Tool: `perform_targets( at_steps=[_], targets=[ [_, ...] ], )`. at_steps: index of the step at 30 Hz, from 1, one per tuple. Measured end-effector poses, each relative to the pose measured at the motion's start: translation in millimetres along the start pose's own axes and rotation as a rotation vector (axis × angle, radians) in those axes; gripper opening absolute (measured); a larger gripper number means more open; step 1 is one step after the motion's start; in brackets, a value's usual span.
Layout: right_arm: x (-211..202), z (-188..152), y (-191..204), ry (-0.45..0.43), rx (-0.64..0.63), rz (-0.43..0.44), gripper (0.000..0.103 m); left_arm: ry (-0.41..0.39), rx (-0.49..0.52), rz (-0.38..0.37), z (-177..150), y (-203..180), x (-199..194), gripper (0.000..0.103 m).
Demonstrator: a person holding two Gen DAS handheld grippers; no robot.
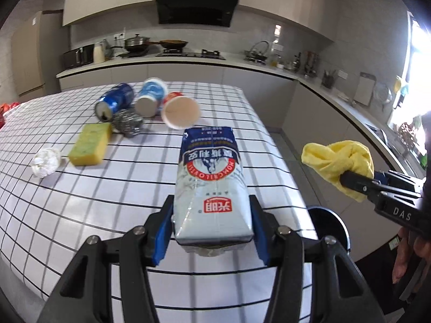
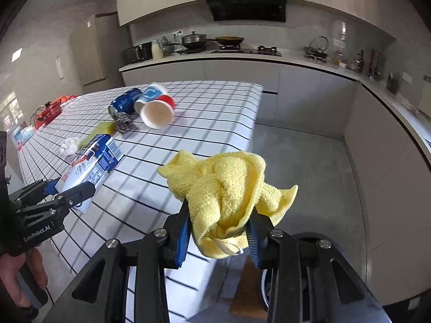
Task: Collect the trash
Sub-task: 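Carry the milk carton and yellow cloth over the black bin with both tools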
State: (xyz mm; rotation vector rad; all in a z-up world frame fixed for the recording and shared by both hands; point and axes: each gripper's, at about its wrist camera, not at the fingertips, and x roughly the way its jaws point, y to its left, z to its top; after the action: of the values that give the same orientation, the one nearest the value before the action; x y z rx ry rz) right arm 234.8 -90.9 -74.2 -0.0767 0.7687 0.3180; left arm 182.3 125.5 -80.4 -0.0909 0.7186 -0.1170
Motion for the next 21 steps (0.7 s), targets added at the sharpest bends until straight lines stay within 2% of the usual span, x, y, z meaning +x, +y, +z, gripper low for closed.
perform_targets(
  at_steps=[14,21],
  targets=[
    [-55.2,-50.6,-95.4,0.015,0.100,-0.117,0.038,0.026,0.122,-0.146,-3.5,-99.0,11.3,0.053],
    [-70.0,-74.5,-142.5,0.025,0.128,-0.127,0.038,0.062,0.168,-0.204,-12.5,-153.5,28.6,0.053]
  ],
)
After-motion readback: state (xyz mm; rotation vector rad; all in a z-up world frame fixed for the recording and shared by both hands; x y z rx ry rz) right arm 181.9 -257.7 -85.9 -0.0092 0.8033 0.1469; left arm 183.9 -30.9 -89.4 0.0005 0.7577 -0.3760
